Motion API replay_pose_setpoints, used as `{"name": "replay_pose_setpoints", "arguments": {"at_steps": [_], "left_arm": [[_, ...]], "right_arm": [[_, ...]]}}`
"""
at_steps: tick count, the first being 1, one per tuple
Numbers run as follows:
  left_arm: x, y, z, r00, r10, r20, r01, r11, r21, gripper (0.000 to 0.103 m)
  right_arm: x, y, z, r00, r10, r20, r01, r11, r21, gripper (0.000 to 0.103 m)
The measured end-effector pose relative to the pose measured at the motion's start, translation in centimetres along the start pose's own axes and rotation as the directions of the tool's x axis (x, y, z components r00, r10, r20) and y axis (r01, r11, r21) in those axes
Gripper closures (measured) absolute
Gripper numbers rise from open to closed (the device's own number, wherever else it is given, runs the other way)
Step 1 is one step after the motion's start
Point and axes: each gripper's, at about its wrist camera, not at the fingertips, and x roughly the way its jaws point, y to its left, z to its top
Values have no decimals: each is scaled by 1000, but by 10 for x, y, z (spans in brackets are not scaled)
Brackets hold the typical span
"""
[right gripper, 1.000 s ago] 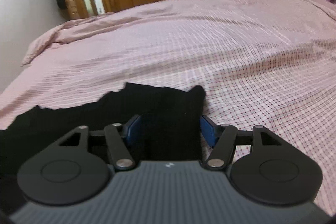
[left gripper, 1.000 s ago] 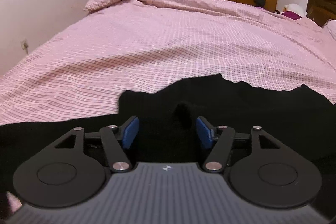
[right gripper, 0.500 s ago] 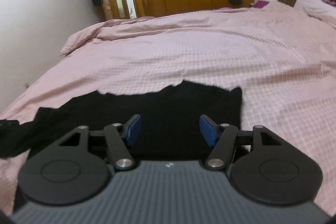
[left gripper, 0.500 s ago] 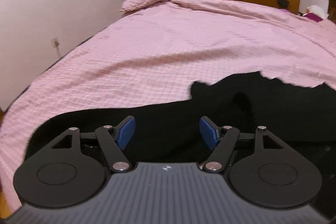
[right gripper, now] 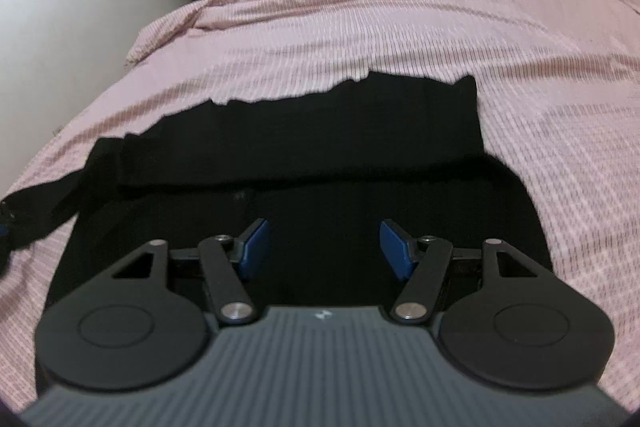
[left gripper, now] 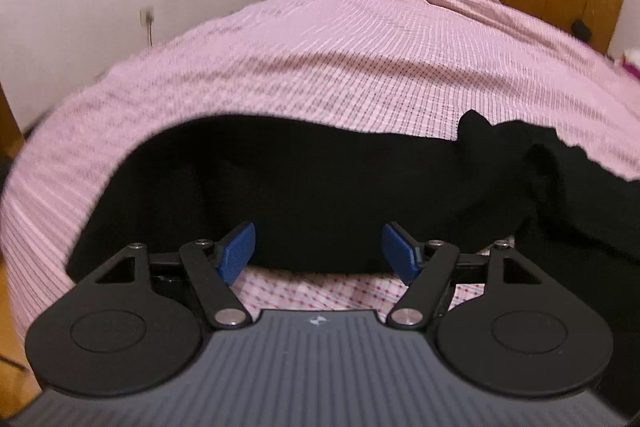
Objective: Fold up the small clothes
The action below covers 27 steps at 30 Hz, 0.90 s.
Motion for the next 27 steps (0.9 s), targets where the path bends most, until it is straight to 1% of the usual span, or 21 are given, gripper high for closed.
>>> {"name": "replay_pose_setpoints", "arguments": {"at_steps": [2,4,5,7,11,14,16,17,20,21,22,23,25,27], "left_arm": [[5,3,-6,1000,-24,-17,23,997,-72,26],[10,4,-13,998,-57,-27,53,988,-142,25],[13,6,-15,997,-72,-27,67,982,-175,24],[19,9,-18,997,-79,-5,76,971,-226,24],[30,11,-13,997,-56,46,66,961,-268,23],[41,10,-4,998,-8,70,27,961,-275,23],[48,8,1,995,29,99,-1,963,-270,24],[53,7,5,993,39,107,-9,965,-264,27],[54,5,11,989,80,126,-49,971,-234,84],[51,10,13,987,78,137,-41,967,-251,89],[45,16,13,984,63,166,-13,958,-285,90],[39,20,14,980,67,187,-9,955,-297,91],[24,22,14,966,111,235,-40,958,-286,92],[13,18,13,951,123,282,-49,965,-257,92]], "right_arm": [[4,-1,-5,1000,-6,-20,6,1000,4,40],[9,-1,-10,999,-13,-40,13,1000,13,40],[11,-2,-13,999,-11,-49,12,1000,17,40],[14,-2,-18,998,-16,-57,17,1000,17,40],[17,-1,-22,999,-21,-50,21,1000,2,40],[19,-3,-24,999,-18,-49,19,1000,17,40],[19,-4,-25,999,-16,-43,17,1000,19,39],[19,-4,-25,999,-16,-40,16,1000,15,39],[17,-4,-27,999,-12,-33,12,1000,10,39],[17,-5,-27,999,-8,-32,9,1000,12,39],[17,-6,-27,1000,-5,-31,5,1000,15,39],[16,-6,-27,1000,-2,-31,2,1000,19,39],[16,-7,-27,1000,2,-30,-1,1000,27,39],[16,-7,-27,1000,1,-27,0,1000,30,38]]}}
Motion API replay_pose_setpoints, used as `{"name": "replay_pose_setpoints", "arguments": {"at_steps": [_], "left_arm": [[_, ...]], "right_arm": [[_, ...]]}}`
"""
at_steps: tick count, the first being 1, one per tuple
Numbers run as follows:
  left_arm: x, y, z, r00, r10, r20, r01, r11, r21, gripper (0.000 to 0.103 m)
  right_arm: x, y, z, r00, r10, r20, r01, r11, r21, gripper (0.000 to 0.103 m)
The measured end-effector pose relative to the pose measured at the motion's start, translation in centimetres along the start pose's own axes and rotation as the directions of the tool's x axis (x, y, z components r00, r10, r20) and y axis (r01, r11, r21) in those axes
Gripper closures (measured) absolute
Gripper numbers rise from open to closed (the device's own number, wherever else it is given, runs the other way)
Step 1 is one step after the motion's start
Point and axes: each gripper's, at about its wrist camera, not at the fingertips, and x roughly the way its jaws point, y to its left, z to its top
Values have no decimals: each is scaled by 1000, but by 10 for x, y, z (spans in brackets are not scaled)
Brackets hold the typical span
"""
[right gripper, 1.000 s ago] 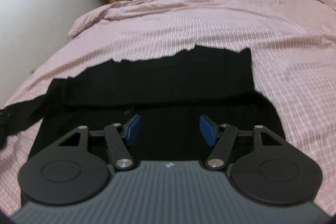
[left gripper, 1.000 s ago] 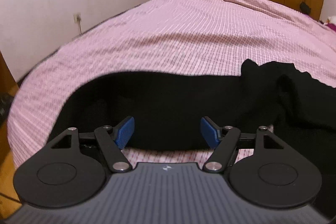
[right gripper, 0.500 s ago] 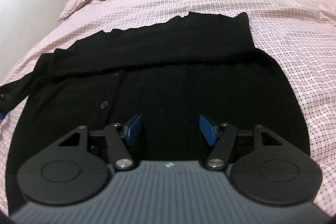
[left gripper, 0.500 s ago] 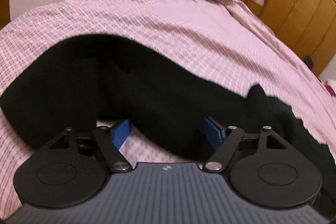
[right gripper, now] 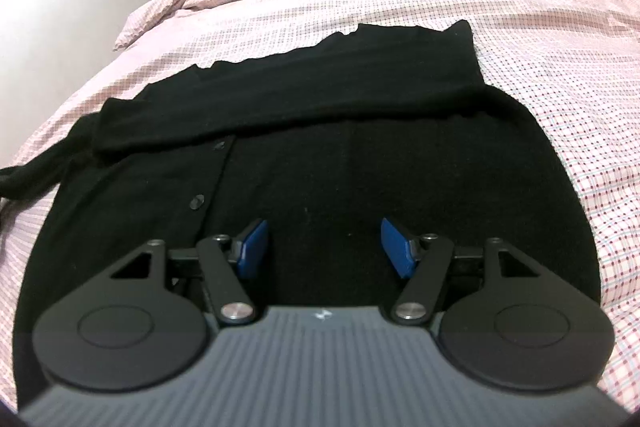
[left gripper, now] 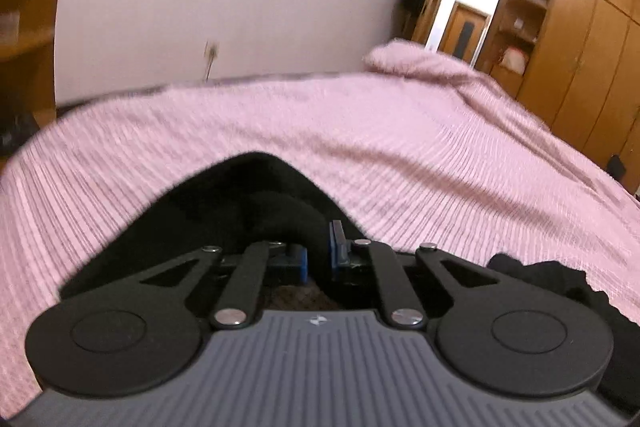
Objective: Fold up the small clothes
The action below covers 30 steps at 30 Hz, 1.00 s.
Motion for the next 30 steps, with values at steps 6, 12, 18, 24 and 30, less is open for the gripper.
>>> {"name": "replay_pose_setpoints", "arguments": {"at_steps": [6,12,18,24,30], "left_arm": [[-16,-32,6,995,-57,85,44,989,141,92],[-38,-71,24,971,-197,137,164,962,217,92],[-75,-128,32,913,-377,153,322,900,294,92],[-99,-201,8,852,-516,85,461,817,347,92],[-98,-274,-50,823,-566,-45,529,736,423,92]], "right_arm": [[-1,0,0,1000,4,0,-4,1000,3,37],[-7,-8,3,999,37,1,-37,997,62,37],[-18,-11,5,998,55,33,-58,995,83,37],[-33,-18,9,995,49,83,-55,995,80,38],[-40,-30,7,994,33,102,-41,996,78,38]]}}
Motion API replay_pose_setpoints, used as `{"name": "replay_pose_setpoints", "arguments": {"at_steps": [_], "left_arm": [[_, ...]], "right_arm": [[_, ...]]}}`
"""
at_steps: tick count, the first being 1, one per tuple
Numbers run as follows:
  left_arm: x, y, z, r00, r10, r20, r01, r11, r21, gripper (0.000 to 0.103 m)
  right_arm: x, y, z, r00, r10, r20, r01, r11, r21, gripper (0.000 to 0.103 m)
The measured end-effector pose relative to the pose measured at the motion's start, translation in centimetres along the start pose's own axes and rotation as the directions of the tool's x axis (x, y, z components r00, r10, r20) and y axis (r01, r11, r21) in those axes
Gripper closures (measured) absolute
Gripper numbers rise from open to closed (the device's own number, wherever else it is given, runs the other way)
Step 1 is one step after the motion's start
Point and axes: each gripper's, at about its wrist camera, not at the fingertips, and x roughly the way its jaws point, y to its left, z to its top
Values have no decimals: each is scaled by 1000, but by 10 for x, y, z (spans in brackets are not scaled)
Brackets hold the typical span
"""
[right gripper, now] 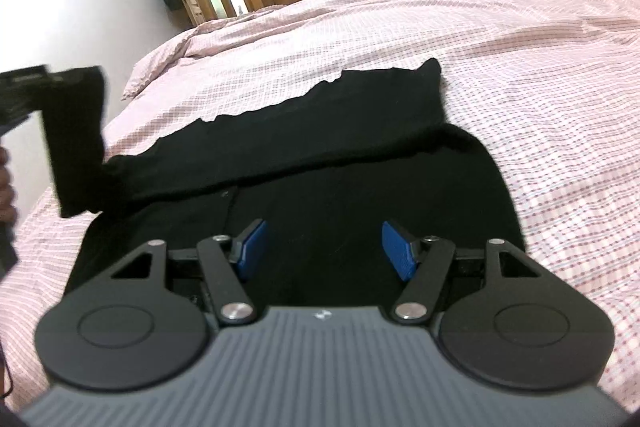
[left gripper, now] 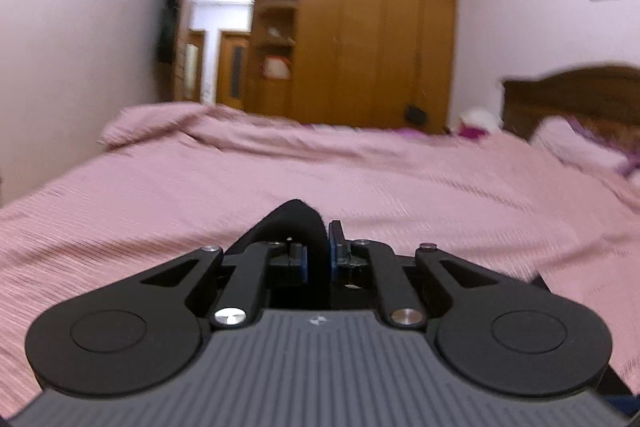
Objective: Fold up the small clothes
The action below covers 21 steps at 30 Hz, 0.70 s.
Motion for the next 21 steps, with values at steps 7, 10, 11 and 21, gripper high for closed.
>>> {"name": "replay_pose_setpoints", "arguments": {"at_steps": [7,10,11,21], "left_arm": [[60,-60,-60,971,-67,-231,85,994,69,91],[86,-65,-86,932,-77,-353,103,993,55,90],[89,-63,-92,921,-82,-380,106,993,44,86],[67,-30,-81,900,-130,-417,129,991,-30,41]], "right_arm": [[8,-20,-7,998,-41,-39,43,998,54,37],[13,-28,-10,997,-45,-55,49,996,75,39],[14,-29,-11,998,-43,-55,47,996,77,39],[17,-29,-12,998,-46,-53,49,997,65,39]]}}
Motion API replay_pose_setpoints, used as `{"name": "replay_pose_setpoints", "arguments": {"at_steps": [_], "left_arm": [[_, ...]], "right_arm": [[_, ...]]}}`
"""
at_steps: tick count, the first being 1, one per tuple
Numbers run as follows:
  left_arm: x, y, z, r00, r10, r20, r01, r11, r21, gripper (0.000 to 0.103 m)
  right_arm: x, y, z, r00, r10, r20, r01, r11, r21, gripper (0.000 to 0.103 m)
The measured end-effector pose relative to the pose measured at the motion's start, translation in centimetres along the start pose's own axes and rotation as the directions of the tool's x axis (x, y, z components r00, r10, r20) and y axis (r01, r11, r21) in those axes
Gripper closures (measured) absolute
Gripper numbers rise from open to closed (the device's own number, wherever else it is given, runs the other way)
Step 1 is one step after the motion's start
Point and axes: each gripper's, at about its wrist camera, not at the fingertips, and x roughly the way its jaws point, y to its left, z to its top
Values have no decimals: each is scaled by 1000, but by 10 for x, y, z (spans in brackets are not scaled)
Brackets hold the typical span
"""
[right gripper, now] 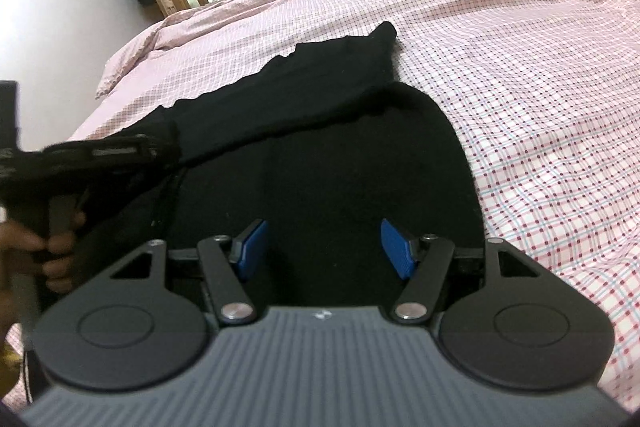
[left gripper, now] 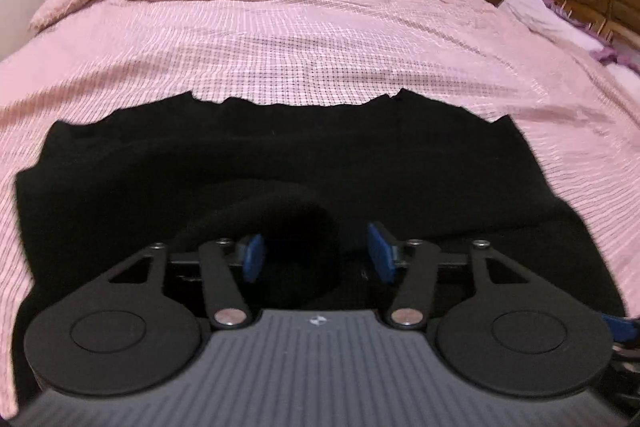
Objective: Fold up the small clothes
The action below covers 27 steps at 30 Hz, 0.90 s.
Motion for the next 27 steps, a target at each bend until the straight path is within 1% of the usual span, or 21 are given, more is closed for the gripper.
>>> {"name": "replay_pose_setpoints", "arguments": {"at_steps": [2,3,5,11,16,22,27], "left_arm": [[-19,6,-3,1000,-9,-10,9,1000,-19,38],[-35,9,-2,1000,-5,-17,4,1000,-21,38],[-52,15,-6,1000,14,-21,-15,1000,-19,37],[-101,49,-18,994,106,-27,-107,994,-29,36],[-129,82,-33,978,206,-30,-207,977,-57,36],[-148,119,-50,956,290,-49,-294,949,-115,36],[-152,141,-60,944,322,-75,-330,930,-162,36]], "right_arm": [[-2,1,1,1000,-2,-1,2,1000,5,38],[-2,2,1,1000,-1,-1,1,1000,7,37],[-4,5,3,1000,3,3,-3,1000,3,36],[-11,29,11,998,50,28,-49,997,-63,36],[-7,61,17,994,109,20,-105,984,-146,36],[3,116,26,979,203,-3,-197,945,-262,36],[21,168,26,968,245,-58,-249,896,-367,37]]}}
